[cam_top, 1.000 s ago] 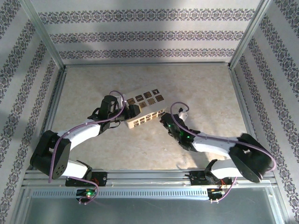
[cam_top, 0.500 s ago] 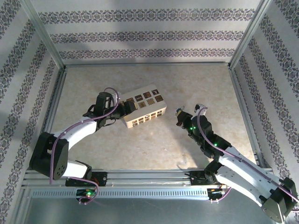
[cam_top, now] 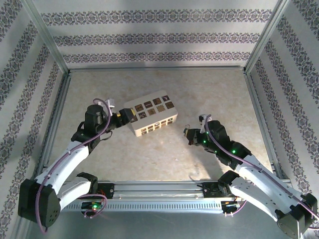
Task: Unlock a padlock with a key
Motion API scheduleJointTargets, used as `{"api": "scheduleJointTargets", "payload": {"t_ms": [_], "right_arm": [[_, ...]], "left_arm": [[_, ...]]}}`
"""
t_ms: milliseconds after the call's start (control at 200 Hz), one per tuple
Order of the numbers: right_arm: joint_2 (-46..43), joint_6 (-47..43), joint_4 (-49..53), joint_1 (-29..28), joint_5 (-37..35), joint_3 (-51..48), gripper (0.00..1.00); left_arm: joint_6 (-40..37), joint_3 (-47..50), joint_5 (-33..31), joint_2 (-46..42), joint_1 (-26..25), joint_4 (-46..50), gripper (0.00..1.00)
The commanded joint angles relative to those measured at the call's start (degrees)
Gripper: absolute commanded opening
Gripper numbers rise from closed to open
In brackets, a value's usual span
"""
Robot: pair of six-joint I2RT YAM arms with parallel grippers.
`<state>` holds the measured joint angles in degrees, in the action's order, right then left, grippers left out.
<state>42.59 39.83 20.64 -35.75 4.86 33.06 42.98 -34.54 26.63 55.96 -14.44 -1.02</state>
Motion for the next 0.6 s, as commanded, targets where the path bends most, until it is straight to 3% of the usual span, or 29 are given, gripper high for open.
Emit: {"api": "scheduleJointTargets", "payload": {"t_ms": [0,340,595], "right_arm": [[0.84,-1.32,2.06,0.24,7.85,1.06,0.01],[2.39,3.37,-1.16,-4.06,11.94,-3.85,0.01],[10.23,6.58,-8.36,-7.66,13.42,-7.62,0.01]], "left_arm": [[-1.31,2.38,-3.65,-4.37,1.04,4.71,0.8],[-2.99,9.23,-10.5,-17.38,1.25,13.1,0.82],[-1.46,12.2,-13.29,-23.31,1.39,19.86,0.84]]}}
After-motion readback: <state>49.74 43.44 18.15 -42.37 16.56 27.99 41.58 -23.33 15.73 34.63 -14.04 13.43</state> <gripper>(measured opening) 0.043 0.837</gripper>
